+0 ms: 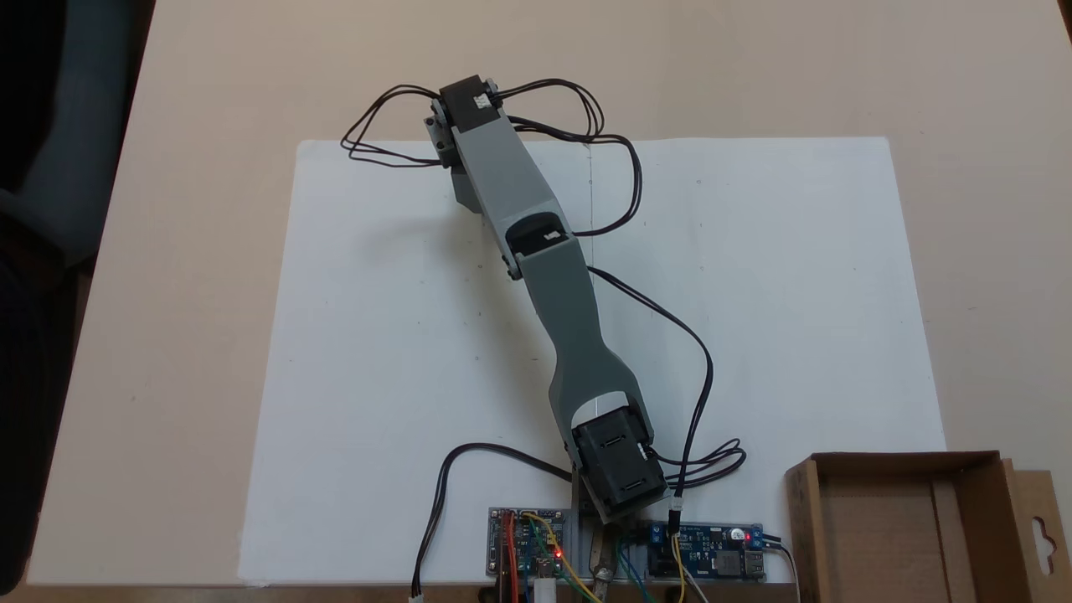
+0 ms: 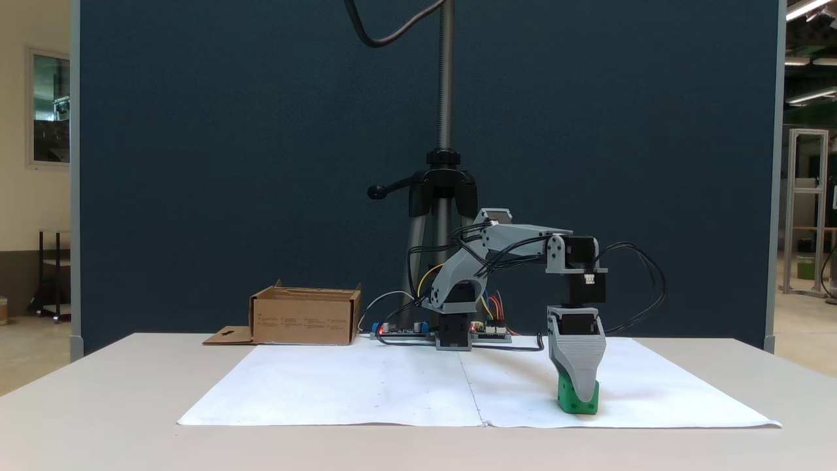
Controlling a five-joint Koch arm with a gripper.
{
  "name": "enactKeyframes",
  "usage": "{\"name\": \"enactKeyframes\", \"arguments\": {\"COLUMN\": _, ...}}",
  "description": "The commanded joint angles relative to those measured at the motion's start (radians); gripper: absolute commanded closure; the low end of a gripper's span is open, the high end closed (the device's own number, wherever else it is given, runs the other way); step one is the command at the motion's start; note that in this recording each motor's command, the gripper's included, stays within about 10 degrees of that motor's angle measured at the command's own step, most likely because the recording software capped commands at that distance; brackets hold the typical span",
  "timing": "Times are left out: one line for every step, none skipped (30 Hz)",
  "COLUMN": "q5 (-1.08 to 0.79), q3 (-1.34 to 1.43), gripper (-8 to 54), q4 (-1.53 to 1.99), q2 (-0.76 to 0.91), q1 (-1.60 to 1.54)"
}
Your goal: Grasp a green dice and put it in the bin.
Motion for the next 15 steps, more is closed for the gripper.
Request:
{"name": "enactKeyframes", "arguments": {"q5": 0.075, "q3": -0.018, "gripper": 4.0, "q4": -0.021, "q2": 0.023, "q1": -0.015}}
{"name": "enactKeyframes", "arguments": {"q5": 0.075, "q3": -0.018, "gripper": 4.0, "q4": -0.020, "q2": 0.023, "q1": -0.015}}
{"name": "enactKeyframes", "arguments": {"q5": 0.075, "q3": -0.018, "gripper": 4.0, "q4": -0.020, "q2": 0.023, "q1": -0.015}}
{"name": "enactKeyframes", "arguments": {"q5": 0.075, "q3": -0.018, "gripper": 4.0, "q4": -0.020, "q2": 0.020, "q1": -0.015}}
{"name": "enactKeyframes", "arguments": {"q5": 0.075, "q3": -0.018, "gripper": 4.0, "q4": -0.020, "q2": 0.018, "q1": -0.015}}
{"name": "enactKeyframes", "arguments": {"q5": 0.075, "q3": -0.018, "gripper": 4.0, "q4": -0.018, "q2": 0.017, "q1": -0.015}}
{"name": "enactKeyframes", "arguments": {"q5": 0.075, "q3": -0.018, "gripper": 4.0, "q4": -0.014, "q2": 0.017, "q1": -0.015}}
{"name": "enactKeyframes", "arguments": {"q5": 0.075, "q3": -0.018, "gripper": 4.0, "q4": -0.012, "q2": 0.017, "q1": -0.015}}
{"name": "enactKeyframes", "arguments": {"q5": 0.075, "q3": -0.018, "gripper": 4.0, "q4": -0.011, "q2": 0.017, "q1": -0.014}}
{"name": "enactKeyframes", "arguments": {"q5": 0.075, "q3": -0.018, "gripper": 4.0, "q4": -0.008, "q2": 0.017, "q1": -0.014}}
{"name": "enactKeyframes", "arguments": {"q5": 0.074, "q3": -0.018, "gripper": 4.0, "q4": -0.005, "q2": 0.017, "q1": -0.012}}
{"name": "enactKeyframes", "arguments": {"q5": 0.074, "q3": -0.018, "gripper": 4.0, "q4": -0.003, "q2": 0.017, "q1": -0.011}}
{"name": "enactKeyframes", "arguments": {"q5": 0.074, "q3": -0.015, "gripper": 4.0, "q4": -0.003, "q2": 0.015, "q1": -0.009}}
{"name": "enactKeyframes", "arguments": {"q5": 0.074, "q3": -0.011, "gripper": 4.0, "q4": -0.003, "q2": 0.015, "q1": -0.009}}
{"name": "enactKeyframes", "arguments": {"q5": 0.074, "q3": -0.006, "gripper": 4.0, "q4": -0.003, "q2": 0.015, "q1": -0.009}}
